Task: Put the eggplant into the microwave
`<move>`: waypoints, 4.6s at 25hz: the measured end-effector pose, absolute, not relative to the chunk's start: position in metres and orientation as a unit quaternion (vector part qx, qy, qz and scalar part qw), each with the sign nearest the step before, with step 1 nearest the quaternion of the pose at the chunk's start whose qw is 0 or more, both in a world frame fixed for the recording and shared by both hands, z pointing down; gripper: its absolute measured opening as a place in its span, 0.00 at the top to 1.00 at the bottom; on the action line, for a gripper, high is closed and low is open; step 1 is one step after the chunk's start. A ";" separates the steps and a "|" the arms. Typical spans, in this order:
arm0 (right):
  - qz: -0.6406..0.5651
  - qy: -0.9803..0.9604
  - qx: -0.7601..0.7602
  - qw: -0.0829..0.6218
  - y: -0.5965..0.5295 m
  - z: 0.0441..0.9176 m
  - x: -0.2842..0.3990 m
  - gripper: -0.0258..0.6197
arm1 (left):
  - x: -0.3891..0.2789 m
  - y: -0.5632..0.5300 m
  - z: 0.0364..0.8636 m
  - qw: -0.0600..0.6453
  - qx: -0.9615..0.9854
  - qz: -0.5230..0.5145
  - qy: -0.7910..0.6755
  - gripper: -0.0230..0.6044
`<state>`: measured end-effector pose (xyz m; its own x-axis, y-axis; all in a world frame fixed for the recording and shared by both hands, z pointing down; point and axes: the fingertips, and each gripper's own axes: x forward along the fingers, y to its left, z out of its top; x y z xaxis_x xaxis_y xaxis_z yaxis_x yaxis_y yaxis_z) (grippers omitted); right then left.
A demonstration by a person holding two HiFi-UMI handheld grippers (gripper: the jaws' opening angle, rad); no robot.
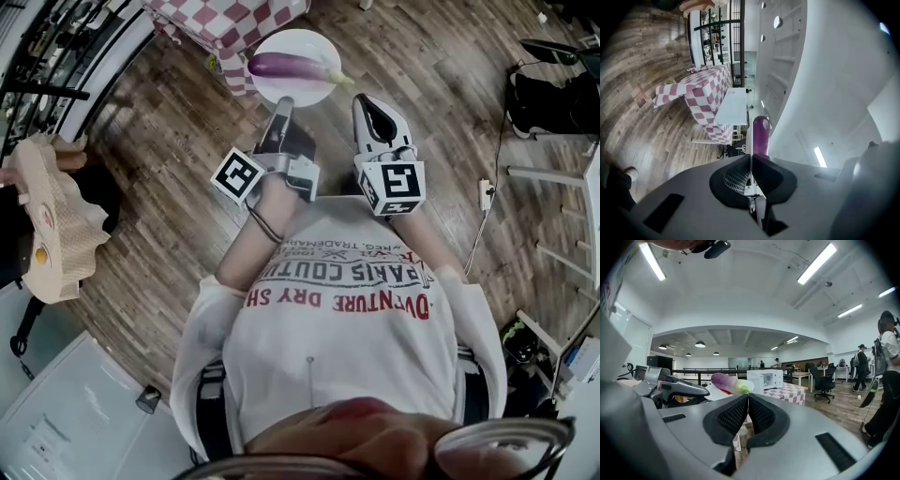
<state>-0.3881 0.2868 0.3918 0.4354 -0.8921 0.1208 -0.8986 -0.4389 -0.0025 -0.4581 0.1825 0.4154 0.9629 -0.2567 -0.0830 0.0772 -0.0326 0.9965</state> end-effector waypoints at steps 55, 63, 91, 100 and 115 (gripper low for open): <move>0.100 -0.593 0.799 0.016 0.031 0.418 0.198 0.92 | 0.111 -0.059 0.447 0.690 0.692 -0.125 -0.170 0.91; 0.100 -0.647 0.756 0.020 -0.034 0.428 0.216 0.92 | 0.120 -0.105 0.457 0.693 0.670 -0.163 -0.212 0.91; 0.139 -0.846 0.512 0.049 -0.246 0.463 0.283 0.92 | 0.140 -0.237 0.512 0.652 0.519 -0.343 -0.433 0.91; 0.153 -0.864 0.473 0.086 -0.266 0.499 0.253 0.92 | 0.122 -0.273 0.541 0.633 0.524 -0.344 -0.455 0.91; 0.159 -0.855 0.472 0.144 -0.311 0.541 0.232 0.92 | 0.110 -0.338 0.593 0.646 0.515 -0.314 -0.469 0.91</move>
